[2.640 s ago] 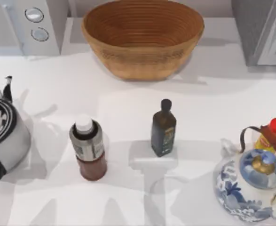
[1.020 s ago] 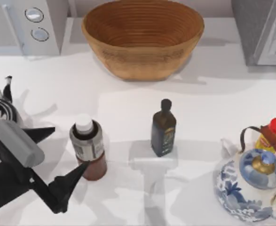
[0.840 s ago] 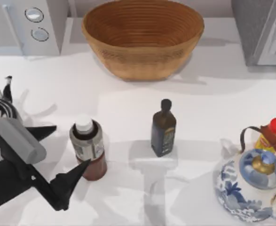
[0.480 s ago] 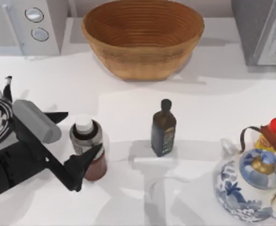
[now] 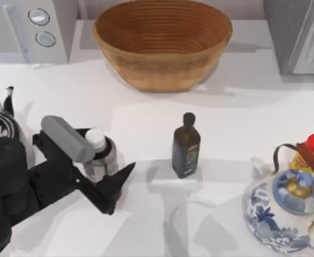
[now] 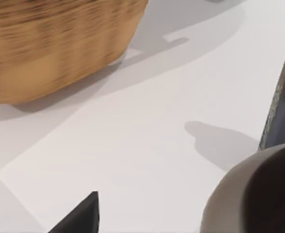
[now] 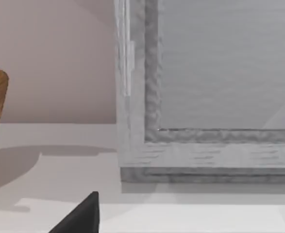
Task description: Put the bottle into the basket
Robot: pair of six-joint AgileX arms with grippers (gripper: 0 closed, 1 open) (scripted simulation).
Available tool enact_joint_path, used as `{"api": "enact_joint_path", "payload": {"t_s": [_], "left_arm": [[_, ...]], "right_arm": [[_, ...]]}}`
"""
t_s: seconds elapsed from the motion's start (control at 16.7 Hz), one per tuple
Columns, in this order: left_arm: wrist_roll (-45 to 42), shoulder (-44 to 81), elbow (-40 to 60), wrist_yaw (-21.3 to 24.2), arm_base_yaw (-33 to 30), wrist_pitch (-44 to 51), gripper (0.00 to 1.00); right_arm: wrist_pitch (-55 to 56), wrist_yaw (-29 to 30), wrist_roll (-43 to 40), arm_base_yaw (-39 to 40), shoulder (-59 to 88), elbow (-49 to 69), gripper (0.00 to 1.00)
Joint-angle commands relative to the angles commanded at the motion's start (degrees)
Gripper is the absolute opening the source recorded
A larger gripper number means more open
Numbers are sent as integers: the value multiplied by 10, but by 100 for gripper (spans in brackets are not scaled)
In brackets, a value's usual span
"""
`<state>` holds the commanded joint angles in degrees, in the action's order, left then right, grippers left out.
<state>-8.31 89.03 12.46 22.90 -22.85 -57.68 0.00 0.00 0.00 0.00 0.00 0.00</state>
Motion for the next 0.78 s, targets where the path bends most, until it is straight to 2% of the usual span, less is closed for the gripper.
{"api": "enact_joint_path", "payload": {"t_s": [0.18, 0.48, 0.78], "left_arm": [[3, 26, -11, -9, -9, -37, 100], [3, 28, -12, -9, -9, -40, 100], [3, 28, -12, -9, -9, -40, 62]], "right_arm": [[0, 0, 0, 0, 0, 0, 100], [0, 0, 0, 0, 0, 0, 100], [0, 0, 0, 0, 0, 0, 100]]}}
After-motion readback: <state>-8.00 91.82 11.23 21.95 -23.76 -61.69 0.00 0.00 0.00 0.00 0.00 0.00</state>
